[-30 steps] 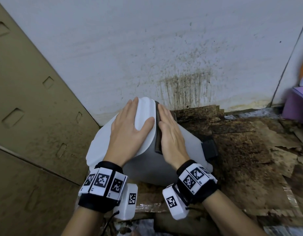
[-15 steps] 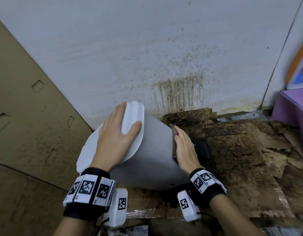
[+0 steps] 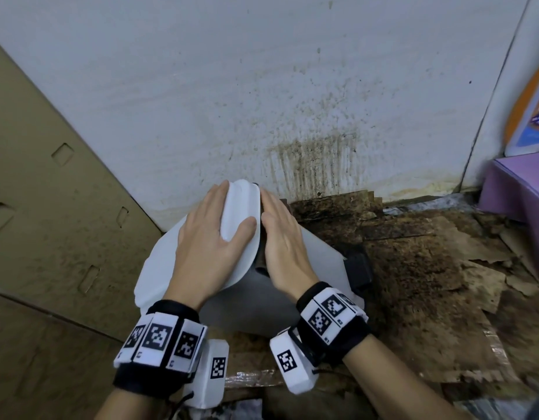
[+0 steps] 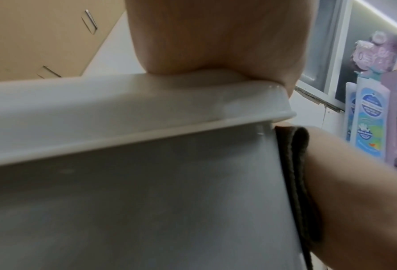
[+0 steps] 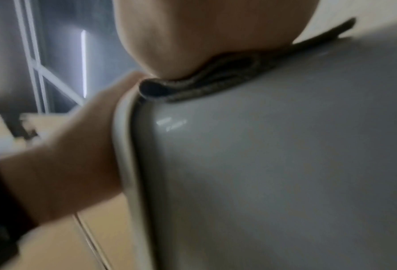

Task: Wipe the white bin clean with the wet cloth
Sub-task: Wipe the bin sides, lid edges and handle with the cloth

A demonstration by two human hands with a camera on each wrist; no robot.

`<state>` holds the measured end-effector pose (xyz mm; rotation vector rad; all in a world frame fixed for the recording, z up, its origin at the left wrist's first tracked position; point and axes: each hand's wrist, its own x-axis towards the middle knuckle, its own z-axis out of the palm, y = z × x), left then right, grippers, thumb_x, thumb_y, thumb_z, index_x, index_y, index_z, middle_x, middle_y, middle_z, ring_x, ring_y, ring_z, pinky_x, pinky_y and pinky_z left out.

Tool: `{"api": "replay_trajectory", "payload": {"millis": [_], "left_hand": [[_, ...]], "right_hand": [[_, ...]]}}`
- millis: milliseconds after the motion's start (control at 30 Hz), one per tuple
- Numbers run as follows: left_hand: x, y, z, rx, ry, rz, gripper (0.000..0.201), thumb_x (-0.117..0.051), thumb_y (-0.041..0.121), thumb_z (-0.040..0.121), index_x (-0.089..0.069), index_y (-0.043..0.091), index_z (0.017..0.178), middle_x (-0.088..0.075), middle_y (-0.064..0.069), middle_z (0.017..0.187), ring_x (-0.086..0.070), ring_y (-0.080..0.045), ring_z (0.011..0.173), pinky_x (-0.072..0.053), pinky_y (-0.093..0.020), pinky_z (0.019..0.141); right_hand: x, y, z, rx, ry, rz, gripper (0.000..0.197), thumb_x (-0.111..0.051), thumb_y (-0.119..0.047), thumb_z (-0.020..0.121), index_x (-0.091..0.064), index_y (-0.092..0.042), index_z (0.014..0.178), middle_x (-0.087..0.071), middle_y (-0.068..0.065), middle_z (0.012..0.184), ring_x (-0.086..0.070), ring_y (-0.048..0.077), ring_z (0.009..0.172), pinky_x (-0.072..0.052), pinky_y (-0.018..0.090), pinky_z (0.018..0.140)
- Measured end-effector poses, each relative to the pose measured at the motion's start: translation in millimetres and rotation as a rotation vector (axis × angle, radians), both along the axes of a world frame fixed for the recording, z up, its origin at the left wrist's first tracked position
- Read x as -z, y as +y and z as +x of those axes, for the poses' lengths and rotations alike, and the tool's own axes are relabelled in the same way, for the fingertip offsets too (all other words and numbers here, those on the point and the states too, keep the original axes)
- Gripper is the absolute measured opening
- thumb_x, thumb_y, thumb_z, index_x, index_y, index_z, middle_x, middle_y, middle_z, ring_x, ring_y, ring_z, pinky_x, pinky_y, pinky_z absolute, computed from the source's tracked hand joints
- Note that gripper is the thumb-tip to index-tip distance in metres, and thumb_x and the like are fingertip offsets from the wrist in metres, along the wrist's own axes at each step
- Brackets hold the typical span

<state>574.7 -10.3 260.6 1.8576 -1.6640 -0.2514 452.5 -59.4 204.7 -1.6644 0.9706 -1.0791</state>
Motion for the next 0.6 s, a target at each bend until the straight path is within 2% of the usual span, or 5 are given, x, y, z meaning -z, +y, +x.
{"api": "replay_trajectory", "payload": {"millis": [133,267,333,433,600], "left_hand": [[0.9,1.2,-0.1,-0.001,0.011,0.008,0.09,-0.034,0.073,0.081,-0.024,0.032,0.161,-0.026,0.015,0.167,-0.024,-0.008,0.151,-0.02,-0.033,0.122],[-1.0,-0.4,3.8,-0.001,0.038,-0.008,0.089,-0.036,0.071,0.082,-0.027,0.03,0.16,-0.03,0.014,0.165,-0.028,-0.009,0.15,-0.021,-0.03,0.118],[-1.7,-0.9,9.6,-0.002,0.06,-0.015,0.086,-0.038,0.069,0.083,-0.03,0.029,0.159,-0.033,0.014,0.164,-0.03,-0.01,0.148,-0.023,-0.032,0.119],[-2.0,-0.5,16.3,-0.016,0.093,-0.002,0.085,-0.041,0.07,0.083,-0.031,0.032,0.159,-0.034,0.015,0.163,-0.032,-0.01,0.148,-0.026,-0.043,0.122],[-1.3,0.4,17.8,-0.018,0.107,-0.007,0.084,-0.042,0.069,0.082,-0.031,0.034,0.158,-0.036,0.016,0.162,-0.033,-0.01,0.147,-0.028,-0.045,0.122]], "right_hand": [[14.2,4.5,-2.8,0.041,0.057,-0.124,0.053,-0.015,-0.033,0.108,-0.018,-0.03,0.161,-0.017,-0.019,0.166,-0.007,-0.007,0.151,-0.009,0.031,0.127],[44.2,6.2,-18.0,0.106,0.082,-0.085,0.053,-0.016,-0.039,0.108,-0.022,-0.031,0.16,-0.019,-0.021,0.165,-0.009,-0.008,0.15,-0.01,0.028,0.126],[69.9,7.3,-32.1,0.158,0.117,-0.021,0.055,-0.015,-0.041,0.106,-0.023,-0.031,0.159,-0.02,-0.02,0.164,-0.01,-0.007,0.151,-0.012,0.032,0.126],[108.7,11.5,-53.4,0.265,0.181,0.063,0.058,-0.012,-0.045,0.104,-0.023,-0.032,0.159,-0.02,-0.018,0.165,-0.011,-0.004,0.151,-0.015,0.037,0.126],[132.0,16.9,-57.7,0.36,0.168,0.051,0.064,-0.007,-0.053,0.103,-0.026,-0.03,0.159,-0.023,-0.016,0.165,-0.015,-0.002,0.152,-0.017,0.038,0.126]]}}
